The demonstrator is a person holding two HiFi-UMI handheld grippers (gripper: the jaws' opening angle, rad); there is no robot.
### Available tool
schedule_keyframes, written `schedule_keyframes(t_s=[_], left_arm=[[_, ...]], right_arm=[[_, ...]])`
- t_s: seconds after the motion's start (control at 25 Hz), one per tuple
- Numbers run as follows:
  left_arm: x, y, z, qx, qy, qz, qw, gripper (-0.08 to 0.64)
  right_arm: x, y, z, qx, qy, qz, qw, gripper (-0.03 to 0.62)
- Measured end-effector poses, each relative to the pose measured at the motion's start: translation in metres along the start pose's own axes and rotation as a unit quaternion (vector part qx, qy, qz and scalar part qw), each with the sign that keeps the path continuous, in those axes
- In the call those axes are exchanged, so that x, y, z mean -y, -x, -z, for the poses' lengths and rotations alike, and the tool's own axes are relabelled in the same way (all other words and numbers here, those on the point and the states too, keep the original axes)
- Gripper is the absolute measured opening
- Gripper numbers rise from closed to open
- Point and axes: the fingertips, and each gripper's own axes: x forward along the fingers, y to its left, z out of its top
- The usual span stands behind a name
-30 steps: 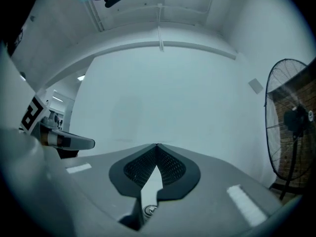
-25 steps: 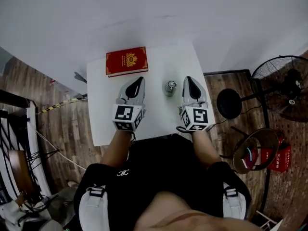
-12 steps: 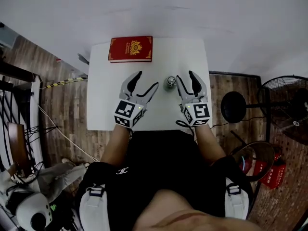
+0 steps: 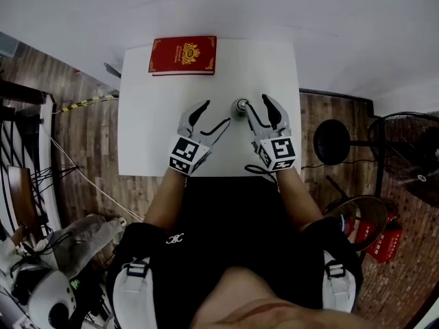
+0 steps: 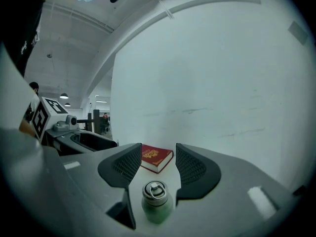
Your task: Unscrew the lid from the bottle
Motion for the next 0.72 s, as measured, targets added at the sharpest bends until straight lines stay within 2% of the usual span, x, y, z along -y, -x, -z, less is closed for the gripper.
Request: schedule_keyframes(t_s=[0.2,0.44,0.52,0.72], left_arm=[[0.012,-0.021,0.035,-0.019,0.014,0.039,0.9989,0.337],[0.014,-0.05,0.076,-0.041,0.002,0.083,0.9957,0.338],[0.014,-0.058,0.087,-0.045,0.008,0.095,0.9945,0.339],[0.013,-0.081,0.103,-0.046,0.028,0.127,0.9904,0.348]], right_arm=[[-0.006,-0.005,0.027,-0.038,0.001,-0.014,0.999,0.193],[-0.006,-0.016,0.063,-0.086,-0.005,-0.018,0.996,0.196],[-0.009,-0.019,0.071,-0.096,-0.002,-0.02,0.995,0.224],[-0.005,-0.03,0.091,-0.119,0.0,-0.004,0.993,0.239]])
